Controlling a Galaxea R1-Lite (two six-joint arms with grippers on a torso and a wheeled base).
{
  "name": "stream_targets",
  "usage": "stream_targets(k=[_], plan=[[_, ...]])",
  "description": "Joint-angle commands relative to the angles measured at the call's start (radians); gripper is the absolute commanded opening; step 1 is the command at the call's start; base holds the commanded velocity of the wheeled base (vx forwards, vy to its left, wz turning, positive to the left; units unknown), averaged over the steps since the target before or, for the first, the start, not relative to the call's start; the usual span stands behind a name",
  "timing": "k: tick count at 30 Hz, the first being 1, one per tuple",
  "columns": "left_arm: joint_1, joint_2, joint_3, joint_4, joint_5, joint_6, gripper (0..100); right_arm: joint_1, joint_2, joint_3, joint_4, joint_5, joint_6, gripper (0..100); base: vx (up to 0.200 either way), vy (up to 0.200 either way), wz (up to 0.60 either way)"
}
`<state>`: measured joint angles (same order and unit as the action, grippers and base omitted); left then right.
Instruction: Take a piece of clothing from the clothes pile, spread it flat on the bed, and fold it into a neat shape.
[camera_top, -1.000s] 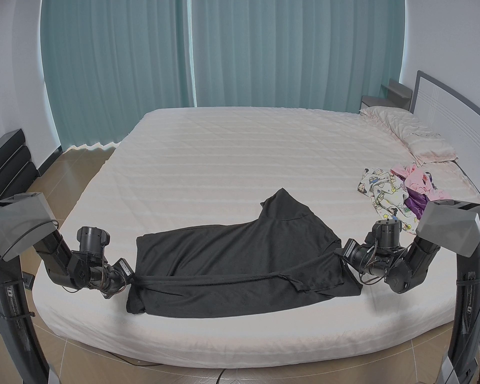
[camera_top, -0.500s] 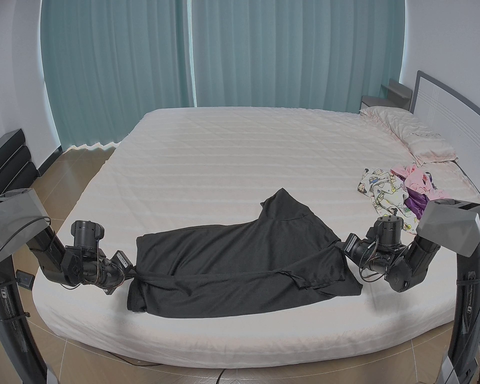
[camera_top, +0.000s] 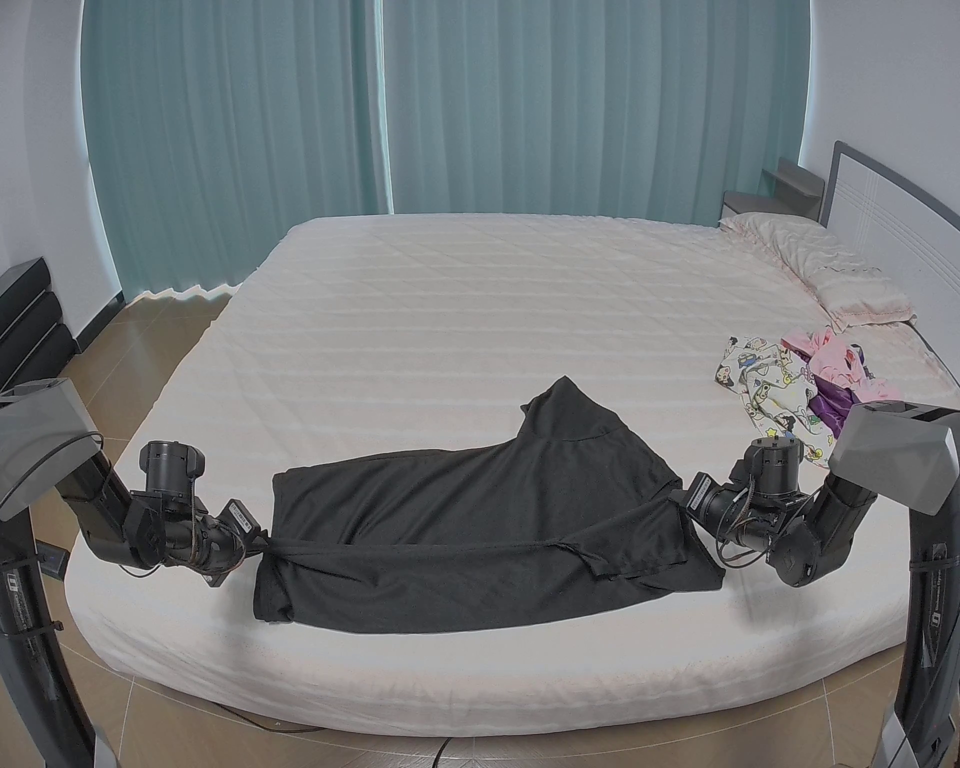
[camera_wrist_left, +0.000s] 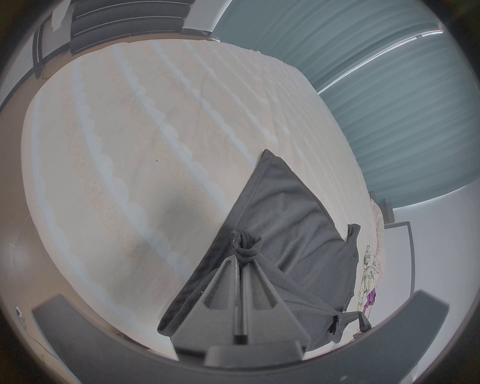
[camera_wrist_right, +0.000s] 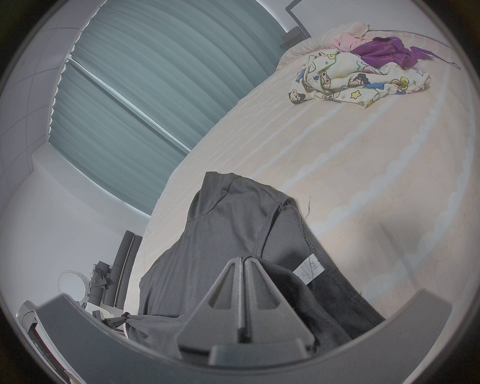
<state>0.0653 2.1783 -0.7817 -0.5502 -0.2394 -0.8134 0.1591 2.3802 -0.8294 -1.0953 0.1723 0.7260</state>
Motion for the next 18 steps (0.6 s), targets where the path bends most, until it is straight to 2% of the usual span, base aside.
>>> stream_targets(k=[1,3,4,5,12,18], plan=[[0.002,0.024,-0.008,0.0,0.0,0.002,0,0.0,0.022,-0.005,-0.001,-0.001,0.0,0,0.0,0.0,0.0],[0.002,0.023,-0.01,0.001,0.002,0.003,0,0.0,0.025,-0.01,-0.001,-0.001,0.0,0,0.0,0.0,0.0],[0.001,0.024,-0.01,0.001,0.002,0.003,100,0.0,0.025,-0.011,-0.001,-0.001,0.0,0,0.0,0.0,0.0],[0.001,0.024,-0.01,0.001,0.002,0.003,100,0.0,0.025,-0.013,-0.001,0.001,-0.002,100,0.0,0.0,0.0],[0.001,0.021,-0.004,0.0,0.002,0.003,100,0.002,0.034,-0.002,-0.009,-0.001,-0.01,100,0.0,0.0,0.0],[0.008,-0.034,0.044,-0.004,-0.014,0.016,100,-0.003,-0.003,0.022,-0.012,-0.047,-0.008,100,0.0,0.0,0.0]])
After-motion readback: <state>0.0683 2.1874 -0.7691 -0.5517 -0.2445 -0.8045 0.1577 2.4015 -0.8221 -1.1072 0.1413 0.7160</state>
